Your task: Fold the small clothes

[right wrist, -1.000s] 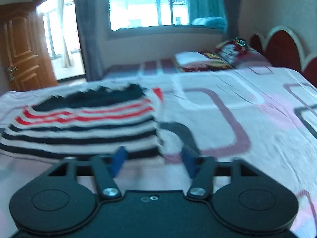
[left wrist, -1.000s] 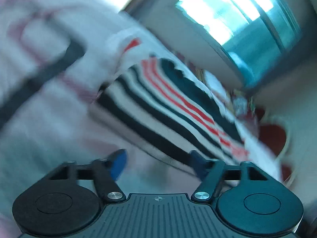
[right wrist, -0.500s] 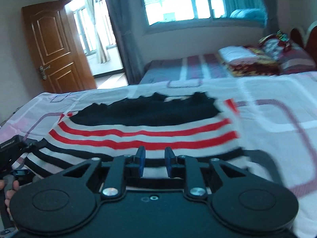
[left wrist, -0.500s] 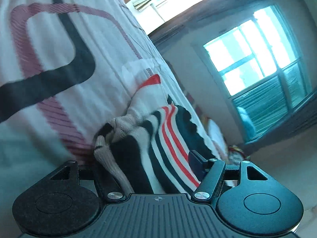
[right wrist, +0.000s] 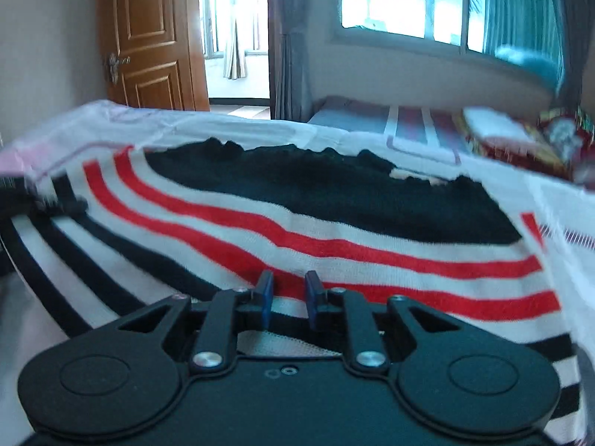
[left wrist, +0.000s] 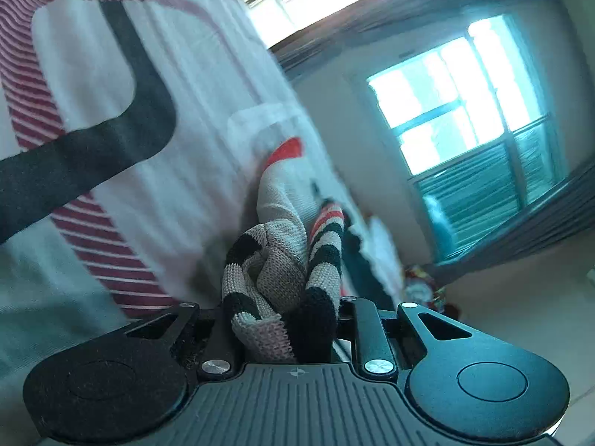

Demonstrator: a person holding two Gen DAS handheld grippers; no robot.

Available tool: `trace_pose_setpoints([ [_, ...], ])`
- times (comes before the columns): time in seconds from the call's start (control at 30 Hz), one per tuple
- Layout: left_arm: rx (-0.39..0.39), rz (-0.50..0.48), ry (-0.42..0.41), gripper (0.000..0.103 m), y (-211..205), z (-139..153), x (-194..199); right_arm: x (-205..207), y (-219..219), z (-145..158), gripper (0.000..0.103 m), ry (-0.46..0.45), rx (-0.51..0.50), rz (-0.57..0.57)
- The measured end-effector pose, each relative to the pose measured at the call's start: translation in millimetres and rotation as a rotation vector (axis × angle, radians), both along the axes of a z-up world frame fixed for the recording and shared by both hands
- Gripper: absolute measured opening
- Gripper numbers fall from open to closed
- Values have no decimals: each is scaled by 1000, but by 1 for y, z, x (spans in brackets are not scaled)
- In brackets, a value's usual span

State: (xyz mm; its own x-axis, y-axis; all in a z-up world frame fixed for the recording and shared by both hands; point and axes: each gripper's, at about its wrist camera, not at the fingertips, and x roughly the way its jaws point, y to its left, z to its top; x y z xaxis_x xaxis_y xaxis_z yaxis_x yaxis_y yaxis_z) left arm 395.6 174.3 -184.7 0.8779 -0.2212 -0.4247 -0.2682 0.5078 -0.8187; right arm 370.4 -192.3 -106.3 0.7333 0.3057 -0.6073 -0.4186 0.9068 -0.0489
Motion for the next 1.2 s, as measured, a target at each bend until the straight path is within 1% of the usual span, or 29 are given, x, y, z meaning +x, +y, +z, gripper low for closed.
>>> trace_pose_setpoints([
  [0.07,-4,-9,-9,19,0,2,1,-3,4,-3,18,-26,-18,-4],
  [0.1,-9,-16,-27,19,0,6,1,-5,4,-3,18,-27,-13,-14],
  [0.17,0,-35,-63,19,-2,20,1,-2,-1,0,18,4,31,-38],
  [0.23,45,-70,-96,19,-10,38,2,2,-2,2,18,22,41,-44],
  [0.3,119,-111,-122,19,-21,61,1,1,0,2,18,17,29,-42],
  [0.37,201,-161,-142,19,-37,86,9,2,-1,2,17,16,32,-43],
  [0.4,245,-193,-149,19,-47,98,11,2,-6,6,16,24,63,-58],
  [0.43,298,-230,-158,19,-59,110,15,1,-17,12,14,27,130,-91],
  [0.47,351,-275,-166,19,-75,122,20,-2,-34,18,16,22,215,-137],
  [0.5,394,-318,-165,19,-92,130,26,-3,-52,22,17,24,280,-180],
  [0.57,480,-402,-161,19,-132,140,39,-7,-84,28,18,30,362,-243],
  [0.67,579,-515,-121,19,-190,138,55,-15,-132,37,21,51,465,-304],
  [0.7,597,-549,-106,19,-208,135,57,-18,-148,39,22,66,513,-326],
  [0.73,611,-587,-83,19,-225,130,62,-21,-164,41,27,76,567,-348],
  [0.77,639,-632,-42,19,-246,124,67,-25,-180,42,30,84,624,-370],
  [0.8,664,-665,-15,20,-262,117,68,-30,-195,42,31,94,682,-389],
  [0.83,685,-705,14,20,-278,109,73,-33,-209,41,33,106,737,-402],
  [0.87,743,-746,25,25,-297,103,71,-37,-220,40,36,118,783,-416],
  [0.9,830,-757,-4,35,-314,105,61,-41,-231,39,38,123,818,-431],
  [0.93,863,-791,-28,73,-327,107,57,-45,-238,38,41,123,844,-440],
  [0.97,842,-831,-44,99,-335,110,53,-48,-245,37,49,123,860,-455],
  [1.0,827,-854,-71,99,-339,115,46,-51,-250,37,57,119,872,-473],
  [1.03,831,-858,-99,99,-338,123,38,-52,-254,36,63,119,888,-485],
  [1.07,814,-856,-140,98,-332,134,28,-52,-257,36,63,129,910,-482],
  [1.13,774,-805,-164,98,-303,149,18,-50,-257,35,63,154,942,-454],
  [1.2,763,-701,-171,98,-262,161,6,-48,-249,37,63,187,940,-414],
])
